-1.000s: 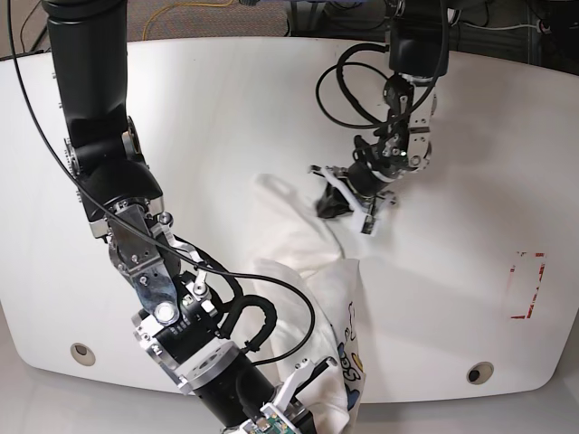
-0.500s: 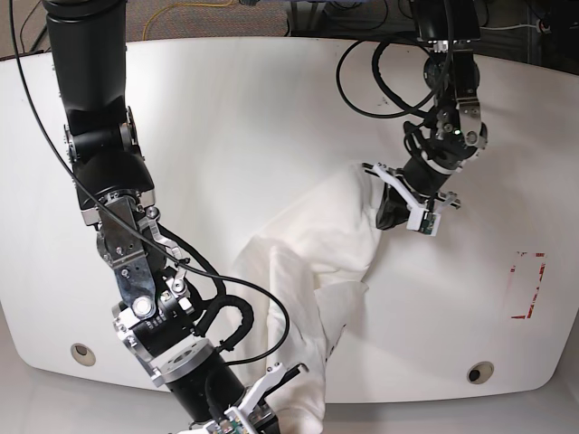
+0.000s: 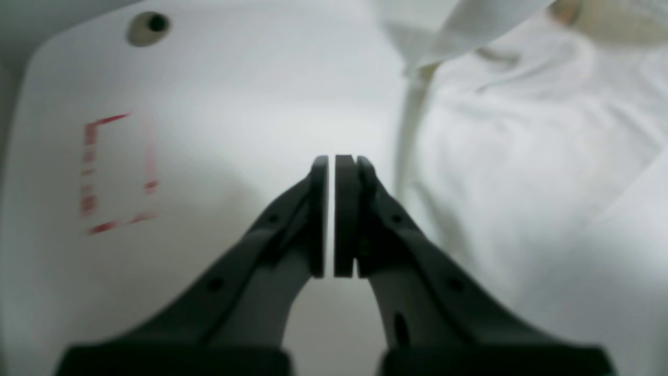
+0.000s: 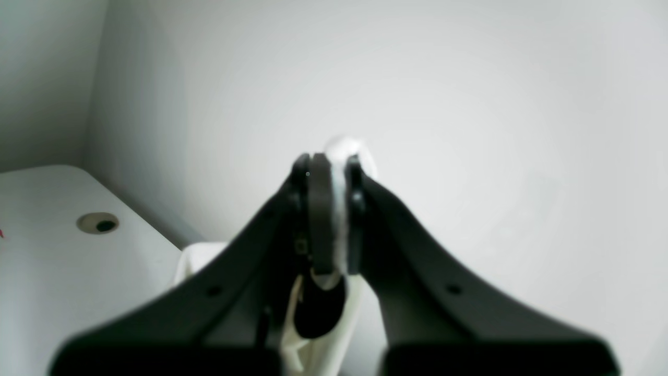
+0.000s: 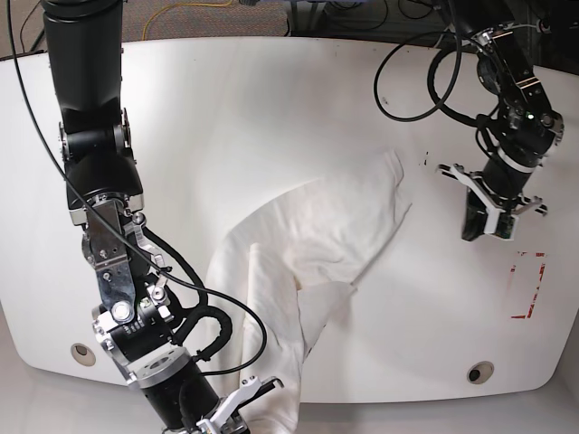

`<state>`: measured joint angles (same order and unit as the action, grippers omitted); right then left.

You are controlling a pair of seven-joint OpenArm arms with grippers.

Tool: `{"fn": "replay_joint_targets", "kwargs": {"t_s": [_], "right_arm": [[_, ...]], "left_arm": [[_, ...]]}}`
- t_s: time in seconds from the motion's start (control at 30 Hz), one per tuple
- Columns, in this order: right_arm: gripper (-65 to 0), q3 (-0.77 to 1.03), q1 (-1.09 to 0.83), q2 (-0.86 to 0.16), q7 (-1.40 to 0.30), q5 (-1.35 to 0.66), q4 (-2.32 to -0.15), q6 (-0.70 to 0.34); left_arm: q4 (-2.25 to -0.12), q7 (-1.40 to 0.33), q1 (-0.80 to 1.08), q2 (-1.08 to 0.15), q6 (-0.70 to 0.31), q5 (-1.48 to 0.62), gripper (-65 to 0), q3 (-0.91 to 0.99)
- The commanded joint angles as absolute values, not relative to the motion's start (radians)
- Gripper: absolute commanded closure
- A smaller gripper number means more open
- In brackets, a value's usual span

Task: Layout the t-shirt on the table in an organized manner, then fold the t-shirt properly
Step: 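Lift the shirt with both grippers, spreading them apart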

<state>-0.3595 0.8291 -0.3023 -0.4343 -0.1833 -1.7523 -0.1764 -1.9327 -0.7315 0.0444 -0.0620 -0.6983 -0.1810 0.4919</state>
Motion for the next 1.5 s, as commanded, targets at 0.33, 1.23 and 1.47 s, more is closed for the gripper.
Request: {"fn": "replay_joint_targets", "kwargs": {"t_s": [0.33,1.23,1.47], "right_arm": [[0.0,-0.349,0.892,-0.305,-0.401,-0.179,-1.736,-0.165],[0.0,-0.355,0.885,-0.282,-0.401,-0.179,-1.733,-0.171],[0.0,-0.355,0.885,-0.283,-0.401,-0.179,-1.733,-0.171]], "left_arm": [[-1.946,-0.88,-0.053,-0.107,-0.698,-0.189,-2.2,0.521],[-1.672,-0.783,0.079,0.031,-0.698,-0.189,-41.5,0.248],[-1.596,-0.704,0.079,0.03,-0.698,-0.186,-41.5,0.163]]}}
